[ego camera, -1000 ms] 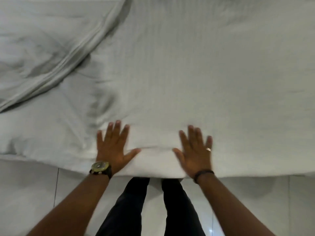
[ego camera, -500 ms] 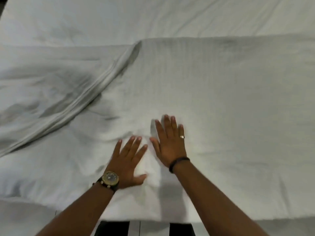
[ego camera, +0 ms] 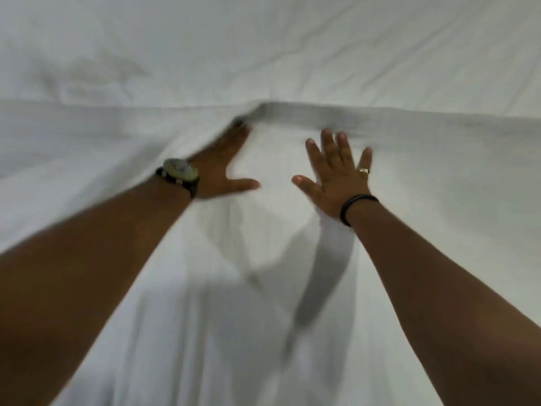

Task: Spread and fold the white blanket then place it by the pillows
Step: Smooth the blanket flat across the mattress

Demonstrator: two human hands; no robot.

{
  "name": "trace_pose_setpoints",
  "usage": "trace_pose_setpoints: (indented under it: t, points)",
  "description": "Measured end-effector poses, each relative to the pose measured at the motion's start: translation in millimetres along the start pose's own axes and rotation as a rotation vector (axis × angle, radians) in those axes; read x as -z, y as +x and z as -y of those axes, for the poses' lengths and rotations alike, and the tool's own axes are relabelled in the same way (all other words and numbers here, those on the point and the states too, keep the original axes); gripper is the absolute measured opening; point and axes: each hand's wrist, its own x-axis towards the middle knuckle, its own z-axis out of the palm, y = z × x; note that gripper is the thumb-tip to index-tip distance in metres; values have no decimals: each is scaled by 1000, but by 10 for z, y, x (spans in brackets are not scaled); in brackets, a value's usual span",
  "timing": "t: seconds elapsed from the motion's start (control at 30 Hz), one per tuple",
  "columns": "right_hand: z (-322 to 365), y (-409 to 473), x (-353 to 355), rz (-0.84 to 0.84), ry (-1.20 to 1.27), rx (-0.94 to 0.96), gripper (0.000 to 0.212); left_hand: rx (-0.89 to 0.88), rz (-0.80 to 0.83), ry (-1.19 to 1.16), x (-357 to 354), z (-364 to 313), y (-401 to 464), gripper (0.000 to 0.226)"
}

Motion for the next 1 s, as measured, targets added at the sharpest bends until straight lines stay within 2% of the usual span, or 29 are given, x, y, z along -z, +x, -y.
trace_pose_setpoints:
  t: [0.07, 0.13, 0.23, 0.33, 0.43, 0.5, 0.57, 0.67, 0.73, 0.77, 0.83, 0.93, 0.97, 1.0]
  points:
    - [-87, 265, 32, -12, 23, -56, 85, -37, -54, 298, 286, 272, 354, 115]
    - [-134, 441, 21, -29, 42, -107, 89, 64, -50, 439, 518, 445, 623, 113]
    - [-203, 598, 20, -60, 51, -112, 92, 182, -137, 467, 651, 429, 814, 105]
    - [-203, 690, 120, -35, 75, -124, 93, 67, -239, 378, 322, -280, 726, 90]
    - [-289, 590, 189, -69, 101, -31, 82, 31, -285, 305, -299, -1033, 517, 90]
    - [-737, 412, 155, -128, 40, 22, 70, 105, -284, 271, -411, -1066, 578, 96]
    - [-1529, 238, 137, -179, -6, -143, 67, 113, -278, 293, -423, -944, 679, 102]
    - [-2722, 57, 261, -126, 41, -602, 75, 126, -253, 361, -508, -864, 781, 108]
    - [-2976, 66, 347, -128, 105, -756, 73, 150, -264, 388, -557, -877, 813, 109]
    - [-2847, 125, 360, -166, 114, -768, 70, 165, -264, 396, -556, -852, 815, 109]
    - [-2233, 226, 375, -251, 167, -623, 66, 190, -238, 402, -539, -839, 833, 110]
    - [-1085, 144, 190, -307, 186, -56, 68, 211, -216, 386, -526, -864, 812, 112]
    - [-928, 83, 133, -283, 164, 27, 69, 207, -216, 384, -517, -876, 811, 113]
    - [-978, 66, 90, -263, 141, 26, 72, 202, -216, 385, -514, -898, 810, 113]
